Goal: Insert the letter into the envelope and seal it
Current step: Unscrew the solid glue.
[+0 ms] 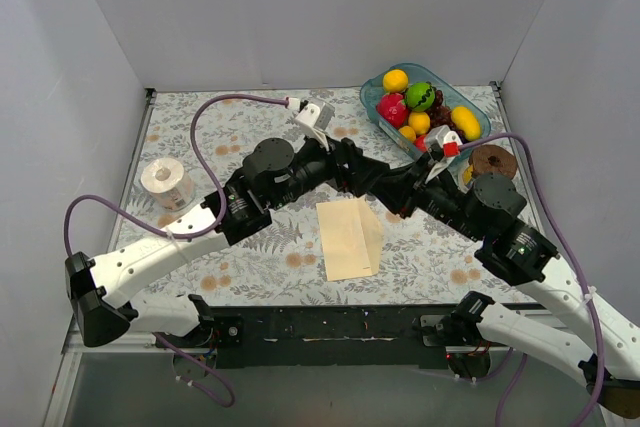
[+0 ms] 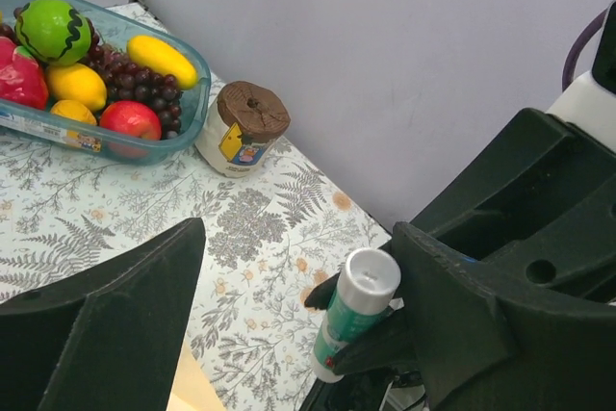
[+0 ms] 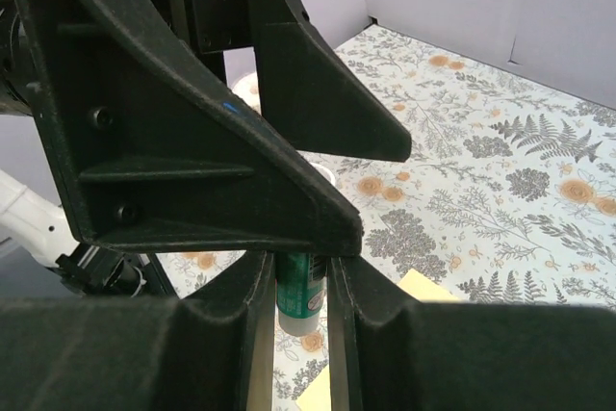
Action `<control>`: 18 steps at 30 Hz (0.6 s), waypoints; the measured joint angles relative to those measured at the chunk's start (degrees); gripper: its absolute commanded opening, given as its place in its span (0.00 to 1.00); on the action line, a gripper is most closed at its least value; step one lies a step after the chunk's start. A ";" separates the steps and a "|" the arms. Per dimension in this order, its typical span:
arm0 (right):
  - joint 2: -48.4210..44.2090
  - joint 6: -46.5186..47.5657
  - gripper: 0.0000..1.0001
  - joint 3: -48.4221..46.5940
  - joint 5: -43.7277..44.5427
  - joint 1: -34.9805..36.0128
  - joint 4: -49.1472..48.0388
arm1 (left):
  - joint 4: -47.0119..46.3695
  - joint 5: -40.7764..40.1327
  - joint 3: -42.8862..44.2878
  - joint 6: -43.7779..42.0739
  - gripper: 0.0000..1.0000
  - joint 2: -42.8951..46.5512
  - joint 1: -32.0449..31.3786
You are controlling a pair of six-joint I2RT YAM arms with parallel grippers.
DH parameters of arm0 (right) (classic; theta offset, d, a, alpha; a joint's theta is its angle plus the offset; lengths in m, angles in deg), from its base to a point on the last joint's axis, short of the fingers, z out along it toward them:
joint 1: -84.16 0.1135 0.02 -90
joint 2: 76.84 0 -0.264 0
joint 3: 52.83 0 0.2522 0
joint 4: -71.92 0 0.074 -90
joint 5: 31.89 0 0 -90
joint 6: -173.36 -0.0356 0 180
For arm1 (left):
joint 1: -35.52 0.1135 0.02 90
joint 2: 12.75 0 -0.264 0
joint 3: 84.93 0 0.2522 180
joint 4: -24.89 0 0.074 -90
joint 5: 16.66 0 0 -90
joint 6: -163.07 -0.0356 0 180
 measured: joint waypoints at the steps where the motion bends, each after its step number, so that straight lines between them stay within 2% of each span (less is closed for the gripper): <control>1: 0.13 -0.07 0.01 0.00 -0.33 0.00 -0.04 | 0.02 -0.33 0.22 -0.02 0.68 -0.20 -0.24; 2: 0.20 -0.22 0.01 0.00 -0.55 0.00 -0.07 | 0.02 -0.55 0.42 -0.04 0.64 -0.39 -0.44; 3: 0.24 -0.26 0.01 0.00 -0.76 0.00 -0.04 | 0.00 -0.68 0.50 -0.15 0.51 -0.52 -0.63; 5: 0.22 -0.35 0.01 0.02 -1.03 0.02 0.15 | -0.15 -0.70 0.85 0.02 0.35 -0.96 -0.96; 6: 0.24 -0.46 0.01 0.11 -1.11 0.00 0.26 | -0.17 -0.33 1.14 -0.15 0.16 -1.14 -1.14; 7: 0.26 -0.50 0.01 0.24 -1.20 0.00 0.35 | -0.22 -0.31 1.25 -0.04 0.01 -1.20 -1.49; 13: -0.17 0.22 0.01 0.42 -1.57 0.02 1.27 | -0.52 2.84 1.55 -0.98 0.00 -1.33 -2.10; 18: -0.13 4.37 0.01 -4.33 -6.25 -0.46 6.91 | -3.17 12.92 1.60 -1.84 0.00 -0.90 -0.66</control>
